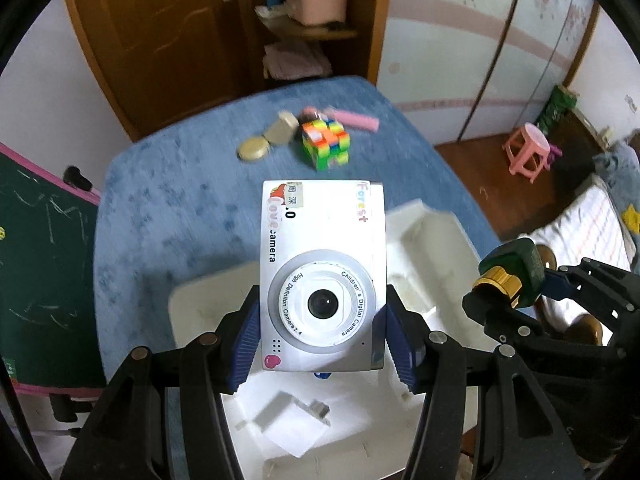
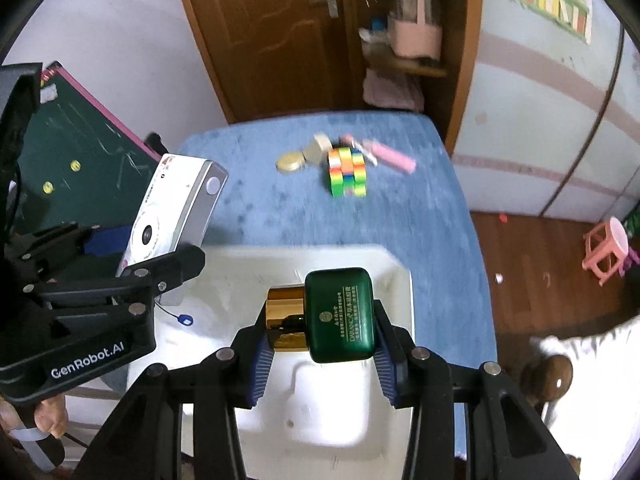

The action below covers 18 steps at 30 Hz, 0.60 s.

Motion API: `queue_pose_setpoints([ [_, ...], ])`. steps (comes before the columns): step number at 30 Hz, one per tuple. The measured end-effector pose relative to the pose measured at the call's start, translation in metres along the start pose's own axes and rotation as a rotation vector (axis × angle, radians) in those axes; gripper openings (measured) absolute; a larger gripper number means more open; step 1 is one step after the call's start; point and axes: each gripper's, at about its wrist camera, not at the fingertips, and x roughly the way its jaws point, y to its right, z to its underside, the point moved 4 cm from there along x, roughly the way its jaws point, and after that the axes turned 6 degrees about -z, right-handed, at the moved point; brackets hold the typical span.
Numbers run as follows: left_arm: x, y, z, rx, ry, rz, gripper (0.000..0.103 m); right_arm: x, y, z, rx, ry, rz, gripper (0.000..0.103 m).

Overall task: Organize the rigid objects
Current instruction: 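Carry the lens toy and bottle over the tray, lower them in and open both tools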

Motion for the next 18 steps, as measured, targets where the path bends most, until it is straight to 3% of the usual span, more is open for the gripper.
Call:
queue_pose_setpoints([
  [18, 0.05, 0.022, 0.049, 0.1, -0.095, 0.0, 0.06, 0.057, 0.021, 0.081, 0.1, -0.14, 0.086, 0.044],
])
